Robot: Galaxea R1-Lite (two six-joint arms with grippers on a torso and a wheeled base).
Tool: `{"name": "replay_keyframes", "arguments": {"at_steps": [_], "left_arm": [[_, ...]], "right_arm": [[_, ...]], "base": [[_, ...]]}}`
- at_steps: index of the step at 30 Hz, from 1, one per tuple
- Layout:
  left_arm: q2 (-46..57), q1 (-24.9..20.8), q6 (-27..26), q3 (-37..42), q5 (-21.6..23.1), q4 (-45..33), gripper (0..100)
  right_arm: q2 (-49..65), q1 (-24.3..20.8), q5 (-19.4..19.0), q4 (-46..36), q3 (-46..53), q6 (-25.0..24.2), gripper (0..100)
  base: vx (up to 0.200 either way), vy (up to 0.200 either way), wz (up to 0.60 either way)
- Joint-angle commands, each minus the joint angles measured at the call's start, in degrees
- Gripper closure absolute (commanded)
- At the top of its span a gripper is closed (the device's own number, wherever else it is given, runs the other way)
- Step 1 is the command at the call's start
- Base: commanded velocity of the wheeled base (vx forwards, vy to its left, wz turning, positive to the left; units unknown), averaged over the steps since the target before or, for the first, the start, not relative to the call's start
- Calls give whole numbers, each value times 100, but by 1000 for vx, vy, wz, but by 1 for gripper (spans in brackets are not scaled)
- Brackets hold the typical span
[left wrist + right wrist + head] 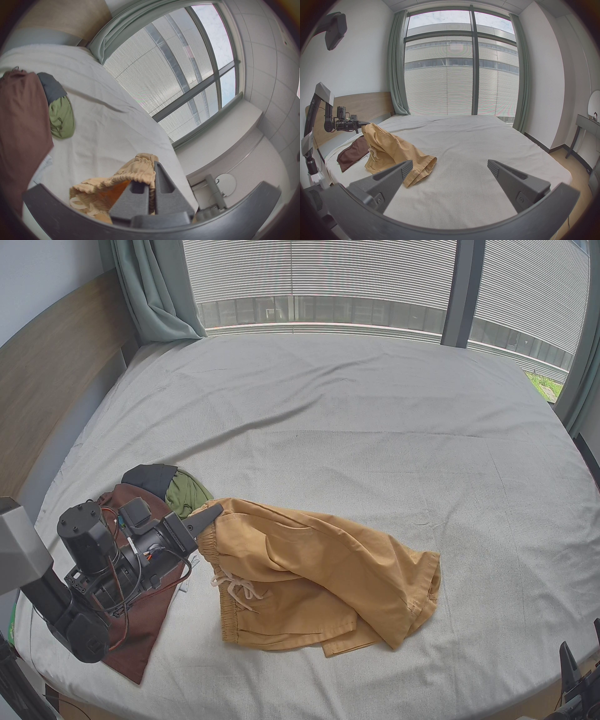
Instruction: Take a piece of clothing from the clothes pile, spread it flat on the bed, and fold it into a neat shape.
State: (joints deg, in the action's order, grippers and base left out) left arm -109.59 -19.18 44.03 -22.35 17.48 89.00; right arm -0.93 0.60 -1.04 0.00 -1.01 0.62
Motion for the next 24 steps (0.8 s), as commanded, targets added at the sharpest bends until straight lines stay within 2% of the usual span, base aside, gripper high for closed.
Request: {"name": "replay_keyframes", "arguments": {"at_steps": [1,24], "left_arm": [[-431,265,-369,46,27,12,100],[-405,107,-448,213,18,3,100]], "right_arm": [[40,-16,-2,0,92,8,0],[93,-33,-116,-18,92,122,0]], "base": [[0,0,0],[0,0,0]]}}
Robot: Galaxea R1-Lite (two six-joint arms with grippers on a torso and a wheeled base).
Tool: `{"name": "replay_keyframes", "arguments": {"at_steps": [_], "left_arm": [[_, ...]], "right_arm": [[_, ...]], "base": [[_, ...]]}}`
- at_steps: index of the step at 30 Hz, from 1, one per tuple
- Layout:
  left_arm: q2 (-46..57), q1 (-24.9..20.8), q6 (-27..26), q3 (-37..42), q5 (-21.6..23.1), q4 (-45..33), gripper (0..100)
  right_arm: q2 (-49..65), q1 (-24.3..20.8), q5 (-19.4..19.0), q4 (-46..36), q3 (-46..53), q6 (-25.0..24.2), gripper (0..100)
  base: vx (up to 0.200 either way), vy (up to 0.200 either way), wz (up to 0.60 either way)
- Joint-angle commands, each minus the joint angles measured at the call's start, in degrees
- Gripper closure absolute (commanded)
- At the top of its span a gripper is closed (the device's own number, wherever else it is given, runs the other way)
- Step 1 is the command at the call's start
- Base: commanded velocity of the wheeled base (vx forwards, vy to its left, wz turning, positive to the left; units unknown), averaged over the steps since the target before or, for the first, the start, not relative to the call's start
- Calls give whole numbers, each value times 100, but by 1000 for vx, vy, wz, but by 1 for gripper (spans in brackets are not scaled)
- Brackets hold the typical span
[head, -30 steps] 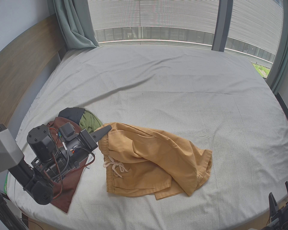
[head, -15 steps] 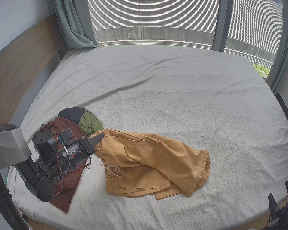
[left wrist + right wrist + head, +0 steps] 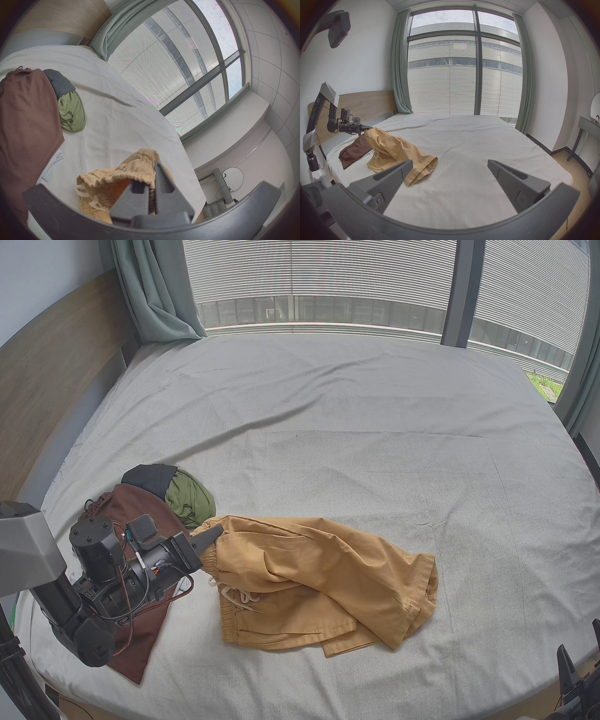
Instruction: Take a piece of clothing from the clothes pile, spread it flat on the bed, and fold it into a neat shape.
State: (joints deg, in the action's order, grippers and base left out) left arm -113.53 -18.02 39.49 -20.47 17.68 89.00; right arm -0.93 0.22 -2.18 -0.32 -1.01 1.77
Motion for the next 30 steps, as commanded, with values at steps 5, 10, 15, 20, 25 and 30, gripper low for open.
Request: {"name": "replay_keyframes", "arguments": {"at_steps": [5,10,15,20,25,30], "left_arm": [[-20,-9,7,52,-1,3,100],[-38,-18,7,52,8,3,100],[-2,-26,-2,69,-1,3,100],[6,-26,7,69,8,3,100],[-2,-35,-2,96,17,3,100],[59,-70,-20,96,8,3,100]], "right_arm": [[-39,22,-28,436,-329,25,0],[-1463,-136,-37,796,-1261,-54,0],[-1946,-505,-327,726,-1261,-1144,0],[-2526,-505,-713,735,-1358,-1214,0],[-3212,-514,-1144,735,-1481,-1240,0],[-3783,-532,-1733,744,-1463,-1179,0]], "base": [[0,0,0],[0,0,0],[0,0,0],[0,0,0],[0,0,0],[0,0,0]]}}
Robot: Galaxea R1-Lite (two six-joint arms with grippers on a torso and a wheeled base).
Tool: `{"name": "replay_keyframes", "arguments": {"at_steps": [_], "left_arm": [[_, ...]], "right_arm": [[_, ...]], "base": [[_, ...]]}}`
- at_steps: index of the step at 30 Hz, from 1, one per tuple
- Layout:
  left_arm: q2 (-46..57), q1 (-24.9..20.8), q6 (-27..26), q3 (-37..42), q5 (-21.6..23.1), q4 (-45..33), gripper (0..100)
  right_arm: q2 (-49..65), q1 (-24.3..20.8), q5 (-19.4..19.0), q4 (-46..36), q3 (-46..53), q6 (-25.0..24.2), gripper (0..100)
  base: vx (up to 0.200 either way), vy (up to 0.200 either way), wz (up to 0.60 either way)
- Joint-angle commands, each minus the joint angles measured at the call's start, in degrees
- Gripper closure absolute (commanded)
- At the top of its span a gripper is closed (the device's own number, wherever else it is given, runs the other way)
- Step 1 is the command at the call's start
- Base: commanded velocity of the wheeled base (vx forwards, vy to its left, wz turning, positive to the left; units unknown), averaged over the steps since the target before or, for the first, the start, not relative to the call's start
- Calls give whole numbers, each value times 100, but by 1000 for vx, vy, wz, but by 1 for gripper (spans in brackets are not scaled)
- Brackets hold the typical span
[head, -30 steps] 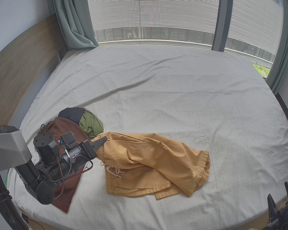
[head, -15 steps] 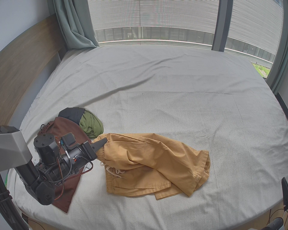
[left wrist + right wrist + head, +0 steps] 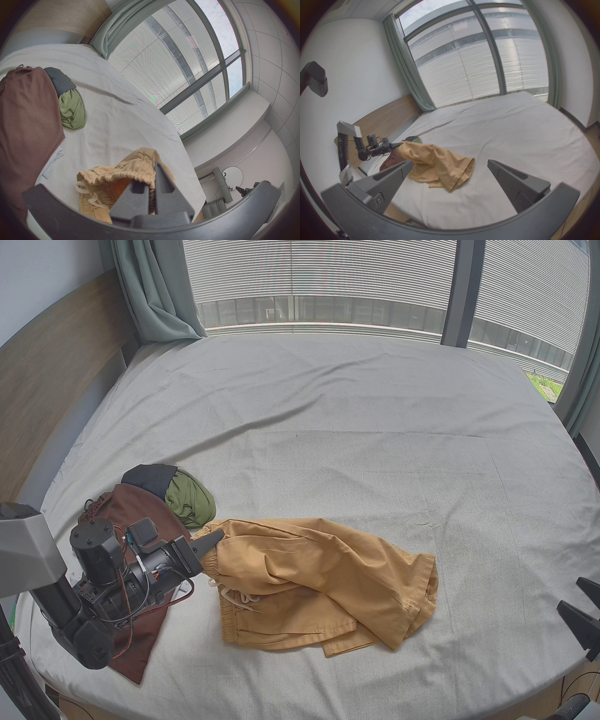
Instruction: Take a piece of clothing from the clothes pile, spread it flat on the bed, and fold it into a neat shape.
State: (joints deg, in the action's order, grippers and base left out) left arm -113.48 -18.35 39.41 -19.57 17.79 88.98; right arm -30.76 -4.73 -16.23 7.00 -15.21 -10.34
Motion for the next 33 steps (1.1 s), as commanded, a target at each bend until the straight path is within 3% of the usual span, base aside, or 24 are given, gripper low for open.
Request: {"name": "replay_keyframes", "arguments": {"at_steps": [1,4,10,16,20,26,33], "left_arm": [[81,-73,-30,5,-3,5,100],[151,-116,-83,5,-12,5,100],[239,-248,-74,32,-12,5,100],[212,-240,-74,32,-12,5,100],[230,-196,-56,23,-12,5,100],[81,-2,-65,-21,6,5,100],[81,86,-65,-21,50,5,100]], "right_arm": [[-897,-63,-504,21,-78,49,0],[-1082,-406,-1102,39,-201,67,0],[-1697,-1021,-1260,82,-579,76,0],[-2338,-1004,-1665,346,-579,181,0],[-2901,-951,-1665,847,-658,120,0],[-4017,-740,-1761,2368,-157,-126,0],[-4492,-714,-2051,3088,-96,-733,0]], "base": [[0,0,0],[0,0,0],[0,0,0],[0,0,0],[0,0,0],[0,0,0],[0,0,0]]}}
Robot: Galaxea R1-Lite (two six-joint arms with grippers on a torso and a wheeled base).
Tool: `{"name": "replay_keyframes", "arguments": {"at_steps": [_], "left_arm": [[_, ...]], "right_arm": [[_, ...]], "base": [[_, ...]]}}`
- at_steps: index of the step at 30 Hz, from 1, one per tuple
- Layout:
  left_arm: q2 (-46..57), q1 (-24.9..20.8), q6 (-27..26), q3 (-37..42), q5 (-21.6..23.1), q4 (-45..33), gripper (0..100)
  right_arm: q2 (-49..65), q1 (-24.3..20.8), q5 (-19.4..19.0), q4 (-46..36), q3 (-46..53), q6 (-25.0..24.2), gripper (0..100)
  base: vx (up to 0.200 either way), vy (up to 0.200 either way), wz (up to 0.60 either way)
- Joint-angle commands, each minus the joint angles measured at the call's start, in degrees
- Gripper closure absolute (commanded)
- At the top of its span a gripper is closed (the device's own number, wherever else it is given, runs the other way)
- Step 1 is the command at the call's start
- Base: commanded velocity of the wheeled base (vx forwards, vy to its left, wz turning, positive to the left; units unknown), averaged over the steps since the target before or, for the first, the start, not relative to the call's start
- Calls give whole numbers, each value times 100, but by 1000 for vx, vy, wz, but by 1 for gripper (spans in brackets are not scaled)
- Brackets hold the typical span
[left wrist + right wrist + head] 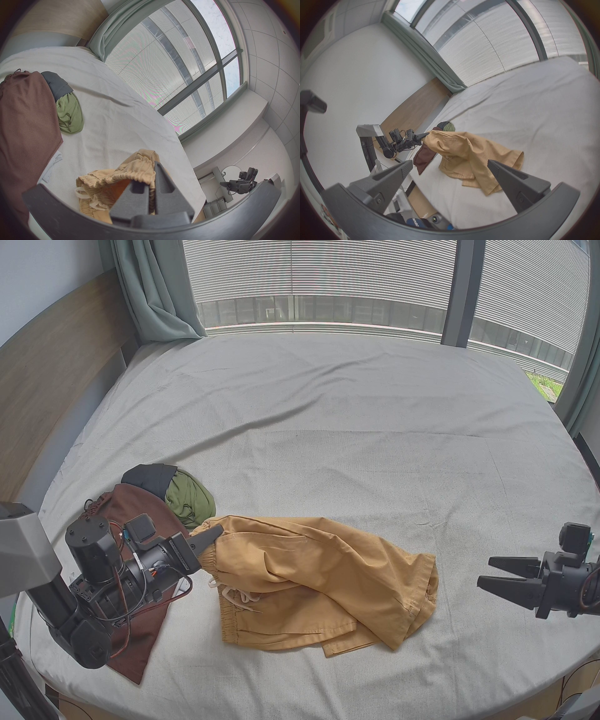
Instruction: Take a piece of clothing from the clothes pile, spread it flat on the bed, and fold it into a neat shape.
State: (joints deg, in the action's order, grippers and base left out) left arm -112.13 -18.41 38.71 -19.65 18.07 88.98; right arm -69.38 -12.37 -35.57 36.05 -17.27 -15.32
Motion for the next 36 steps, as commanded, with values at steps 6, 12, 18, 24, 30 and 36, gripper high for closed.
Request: {"name": "replay_keyframes", "arguments": {"at_steps": [6,12,18,24,30,36], "left_arm": [[-37,92,-3,-30,21,5,100],[-46,101,5,-39,21,5,100],[-46,101,-3,-39,21,5,100],[-46,153,-3,-48,21,5,100],[-55,180,-3,-48,21,5,100],[-90,180,-3,-39,21,5,100]], "right_arm": [[-1008,51,-117,306,128,-269,0],[-1597,60,-117,825,233,-296,0],[-2089,77,-108,1467,471,-305,0],[-2458,77,-117,1862,515,-542,0],[-2845,77,-117,2301,585,-814,0],[-3574,77,-108,3031,761,-823,0]], "base": [[0,0,0],[0,0,0],[0,0,0],[0,0,0],[0,0,0],[0,0,0]]}}
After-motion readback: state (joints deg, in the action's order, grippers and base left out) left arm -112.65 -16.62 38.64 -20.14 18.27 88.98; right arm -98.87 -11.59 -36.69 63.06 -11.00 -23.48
